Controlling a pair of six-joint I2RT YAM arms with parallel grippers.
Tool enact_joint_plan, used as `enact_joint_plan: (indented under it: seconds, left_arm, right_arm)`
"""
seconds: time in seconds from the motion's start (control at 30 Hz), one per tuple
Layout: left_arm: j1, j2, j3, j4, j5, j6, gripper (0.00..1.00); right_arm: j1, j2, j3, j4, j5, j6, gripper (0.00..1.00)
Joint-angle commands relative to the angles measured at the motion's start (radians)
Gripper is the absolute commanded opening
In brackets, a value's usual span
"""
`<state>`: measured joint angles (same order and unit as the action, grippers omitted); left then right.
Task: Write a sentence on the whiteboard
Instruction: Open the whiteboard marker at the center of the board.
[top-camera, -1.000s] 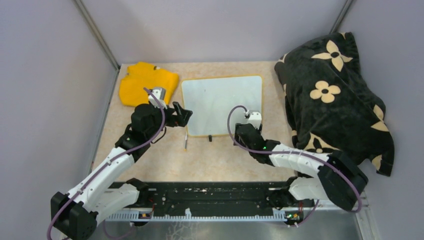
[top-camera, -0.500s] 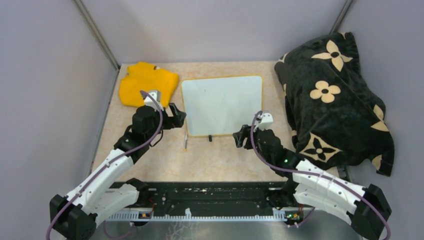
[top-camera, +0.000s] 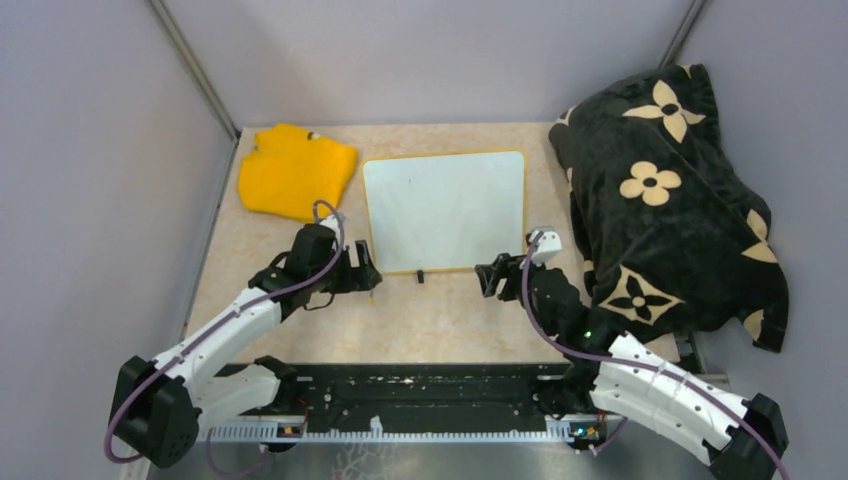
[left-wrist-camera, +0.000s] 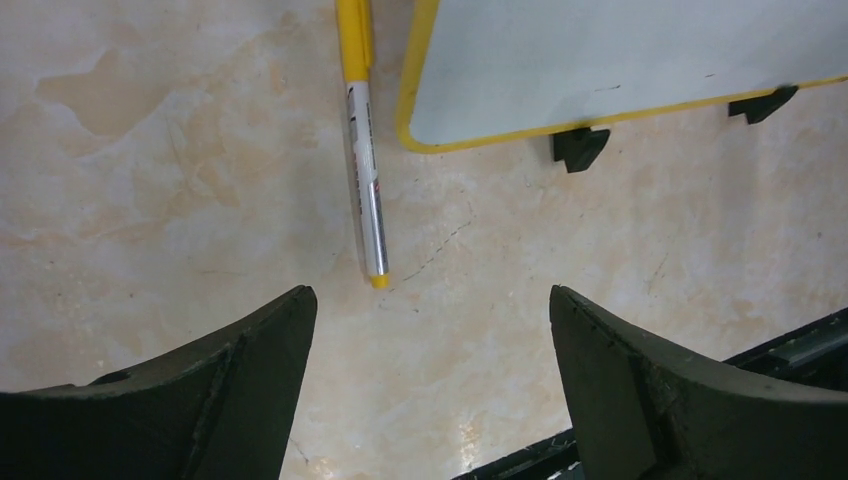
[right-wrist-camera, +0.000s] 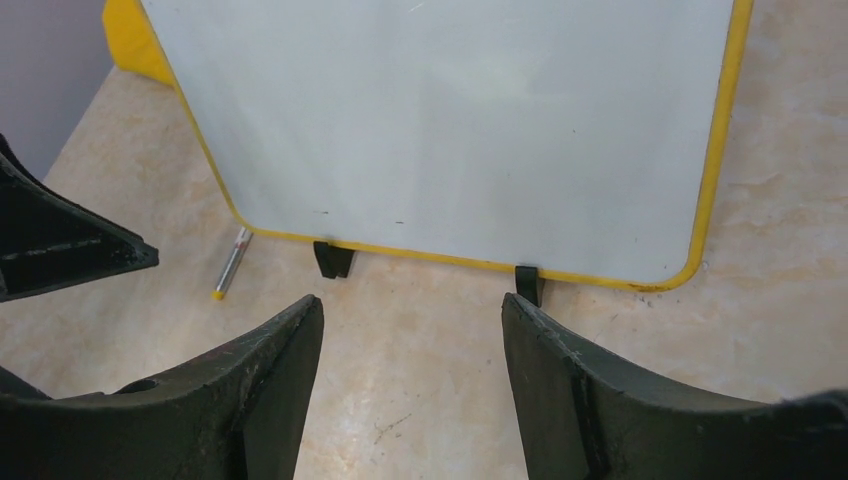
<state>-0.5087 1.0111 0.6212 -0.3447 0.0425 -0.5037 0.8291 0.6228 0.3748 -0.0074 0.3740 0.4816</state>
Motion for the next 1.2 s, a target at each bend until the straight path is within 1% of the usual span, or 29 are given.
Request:
enact_joint_plan:
  seconds: [0.0,0.17,0.27,0.37,0.43,0.53,0.83,1.17]
  left_arm:
    - [-0.018,0.075,0.007,-0.064,0.0,-0.017,0.89]
    - [-0.039,0.179,0.014,-0.068,-0.023,-0.013,0.78]
    - [-0.062,0.244,0.039,-0.061,-0.033,-0.004,0.69]
    - [-0.098,0.306,0.082,-0.071,-0.111,0.008,0.65]
    - [-0.109,0.349,0.098,-0.074,-0.126,0.008,0.63]
    - [-0.117,0.405,0.103,-0.063,-0.143,-0.003,0.55]
    - [-0.12,0.473,0.124,-0.037,-0.199,-0.005,0.51]
    - [-0.15,0.473,0.116,-0.065,-0.276,-0.009,0.37]
  right_arm:
    - [0.01,-0.043,0.021,-0.017,0.021,-0.019,0.65]
    - [0.009,-0.08,0.022,-0.045,0.042,-0.023,0.64]
    - [0.009,-0.092,0.02,-0.05,0.044,-0.024,0.64]
    - [0.01,-0.095,0.017,-0.056,0.045,-0.023,0.64]
    - [0.009,-0.098,0.019,-0.063,0.048,-0.021,0.64]
    - [0.009,-0.108,0.018,-0.074,0.055,-0.021,0.64]
    - [0.009,-0.135,0.011,-0.077,0.065,-0.022,0.63]
    - [0.01,-0.135,0.009,-0.079,0.069,-0.024,0.63]
